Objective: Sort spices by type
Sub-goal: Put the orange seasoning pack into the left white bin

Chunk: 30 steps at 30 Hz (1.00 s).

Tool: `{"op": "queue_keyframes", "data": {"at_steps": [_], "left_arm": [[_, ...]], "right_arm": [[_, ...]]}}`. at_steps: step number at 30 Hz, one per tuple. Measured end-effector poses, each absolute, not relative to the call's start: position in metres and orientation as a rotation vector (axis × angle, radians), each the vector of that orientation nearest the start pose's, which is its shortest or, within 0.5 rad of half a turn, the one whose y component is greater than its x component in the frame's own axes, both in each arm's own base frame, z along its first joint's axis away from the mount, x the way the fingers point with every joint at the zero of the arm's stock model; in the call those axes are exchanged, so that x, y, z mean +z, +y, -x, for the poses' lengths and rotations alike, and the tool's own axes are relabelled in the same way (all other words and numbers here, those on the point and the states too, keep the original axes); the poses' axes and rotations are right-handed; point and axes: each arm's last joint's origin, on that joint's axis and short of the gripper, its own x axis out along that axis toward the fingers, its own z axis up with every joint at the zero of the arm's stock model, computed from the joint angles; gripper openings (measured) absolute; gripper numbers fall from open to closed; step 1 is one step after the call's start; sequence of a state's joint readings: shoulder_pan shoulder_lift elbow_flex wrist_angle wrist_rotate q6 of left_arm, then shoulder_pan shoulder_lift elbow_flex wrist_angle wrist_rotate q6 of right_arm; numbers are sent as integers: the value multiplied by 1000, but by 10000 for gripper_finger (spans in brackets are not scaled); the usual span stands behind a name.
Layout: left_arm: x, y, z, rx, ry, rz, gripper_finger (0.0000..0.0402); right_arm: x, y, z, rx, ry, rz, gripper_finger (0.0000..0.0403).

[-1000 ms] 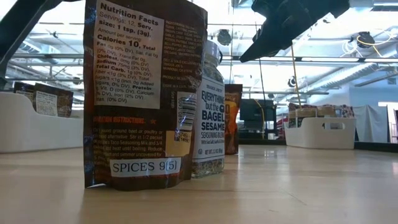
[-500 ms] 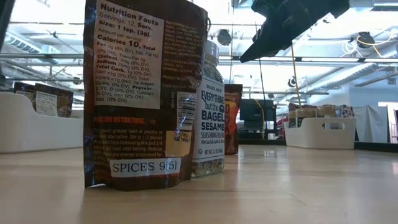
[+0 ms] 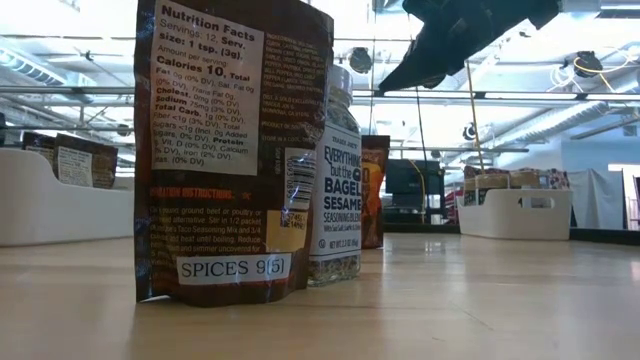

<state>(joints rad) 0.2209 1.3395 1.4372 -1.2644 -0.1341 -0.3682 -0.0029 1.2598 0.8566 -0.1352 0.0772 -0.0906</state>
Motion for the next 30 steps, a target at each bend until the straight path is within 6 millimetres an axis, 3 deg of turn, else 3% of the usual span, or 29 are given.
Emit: {"op": "queue_keyframes", "data": {"at_steps": [6,10,19,30], "left_arm": [[356,33,-203,736,1172,461,0],[346,25,-195,814,1212,505,0],[311,9,-190,948,1297,569,0],[309,1,-187,986,1300,550,0]], "right_arm": [[265,-3,-271,-53,539,112,0],[266,-3,-272,-52,526,118,0],[266,-3,-272,-48,520,132,0],[266,-3,-272,-46,520,127,0]]}}
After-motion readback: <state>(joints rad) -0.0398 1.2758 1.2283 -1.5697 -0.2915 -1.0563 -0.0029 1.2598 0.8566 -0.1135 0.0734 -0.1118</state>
